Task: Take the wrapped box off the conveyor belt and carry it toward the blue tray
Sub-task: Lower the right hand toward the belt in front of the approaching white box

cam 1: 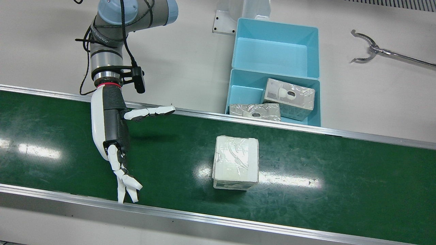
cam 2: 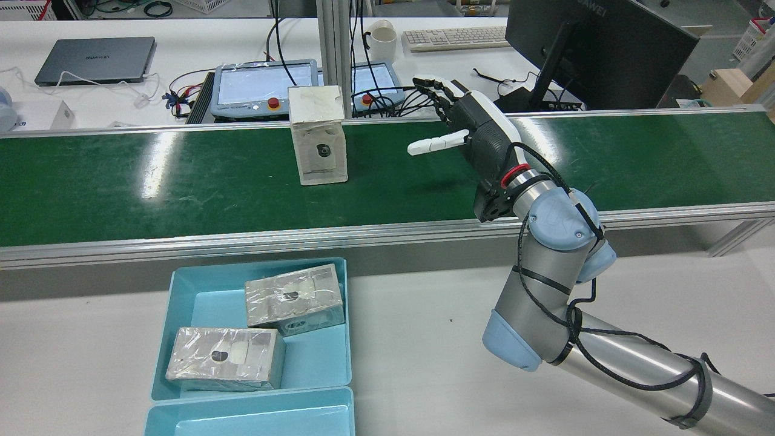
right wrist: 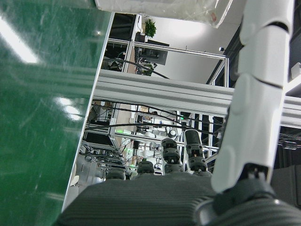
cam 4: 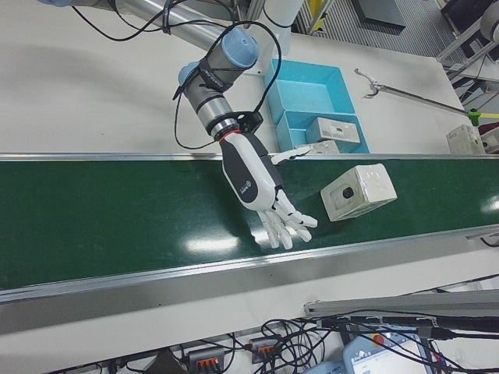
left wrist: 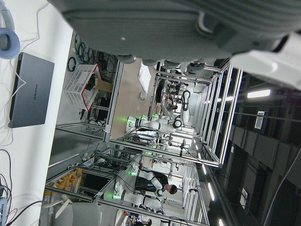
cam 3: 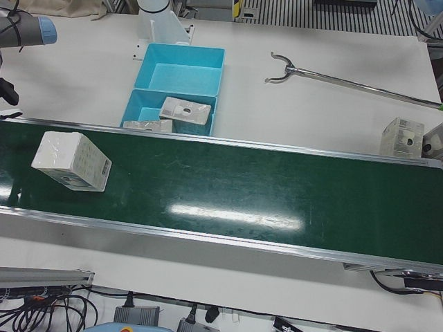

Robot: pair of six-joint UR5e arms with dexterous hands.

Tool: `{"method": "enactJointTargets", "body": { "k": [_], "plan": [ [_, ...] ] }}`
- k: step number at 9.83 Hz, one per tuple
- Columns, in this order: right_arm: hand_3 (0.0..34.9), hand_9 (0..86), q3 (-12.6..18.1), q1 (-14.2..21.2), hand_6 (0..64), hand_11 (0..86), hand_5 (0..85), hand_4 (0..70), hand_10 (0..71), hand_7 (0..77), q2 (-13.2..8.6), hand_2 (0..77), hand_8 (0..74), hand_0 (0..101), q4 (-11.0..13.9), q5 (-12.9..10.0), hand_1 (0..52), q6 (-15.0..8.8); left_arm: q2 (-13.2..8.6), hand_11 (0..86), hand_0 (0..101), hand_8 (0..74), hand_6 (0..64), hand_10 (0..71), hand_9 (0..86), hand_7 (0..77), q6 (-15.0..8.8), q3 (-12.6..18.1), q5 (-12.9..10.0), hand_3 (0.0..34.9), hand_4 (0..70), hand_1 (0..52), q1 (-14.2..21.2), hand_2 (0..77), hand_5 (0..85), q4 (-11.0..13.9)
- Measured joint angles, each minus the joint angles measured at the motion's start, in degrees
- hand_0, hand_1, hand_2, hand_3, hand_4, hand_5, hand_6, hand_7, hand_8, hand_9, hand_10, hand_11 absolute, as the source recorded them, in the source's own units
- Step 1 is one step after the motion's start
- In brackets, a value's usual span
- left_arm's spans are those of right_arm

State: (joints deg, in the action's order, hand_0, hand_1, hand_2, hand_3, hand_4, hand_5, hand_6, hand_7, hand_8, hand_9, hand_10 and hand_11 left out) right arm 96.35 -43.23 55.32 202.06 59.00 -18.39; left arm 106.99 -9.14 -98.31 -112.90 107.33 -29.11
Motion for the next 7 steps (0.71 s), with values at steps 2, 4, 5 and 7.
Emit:
{"method": "enactJointTargets", "body": {
  "k": [2,4,5,7],
  "plan": [
    [7.8,1.6,-0.02,0.29,2.7,1.1,24.0,1.1,0.0,2.2,-0.03,7.1,1.6,46,0.0,-0.05,12.0,-0.1,0.0,0.5,0,0.5,0.0,0.5,0.0,0.0,0.0,0.0,0.0,0.0,0.0,0.0,0.0,0.5,1.1,0.0],
    [7.8,1.1,-0.09,0.6,2.7,1.1,24.0,1.1,0.0,2.2,-0.09,7.1,0.5,46,0.0,-0.18,12.0,-0.4,0.0,0.5,0,0.5,0.0,0.5,0.5,0.0,0.0,0.0,0.0,0.0,0.0,0.0,0.0,0.5,0.5,0.0],
    [7.8,1.1,-0.29,0.74,2.7,1.1,24.0,1.1,0.0,2.2,-0.14,7.1,1.1,46,-0.11,-0.39,12.0,-0.52,0.0,0.5,0,0.5,0.0,0.5,0.0,0.0,0.0,0.0,0.0,0.0,0.0,0.0,0.0,0.5,1.1,0.0],
    [6.6,1.1,-1.28,0.83,3.3,1.1,24.0,2.7,0.0,3.3,-0.38,8.2,1.1,46,-1.74,-0.74,12.0,-0.79,0.0,0.5,0,0.5,0.0,0.5,0.0,0.0,0.0,0.0,0.0,0.0,0.0,0.0,0.0,0.5,1.1,0.0]
  ]
}}
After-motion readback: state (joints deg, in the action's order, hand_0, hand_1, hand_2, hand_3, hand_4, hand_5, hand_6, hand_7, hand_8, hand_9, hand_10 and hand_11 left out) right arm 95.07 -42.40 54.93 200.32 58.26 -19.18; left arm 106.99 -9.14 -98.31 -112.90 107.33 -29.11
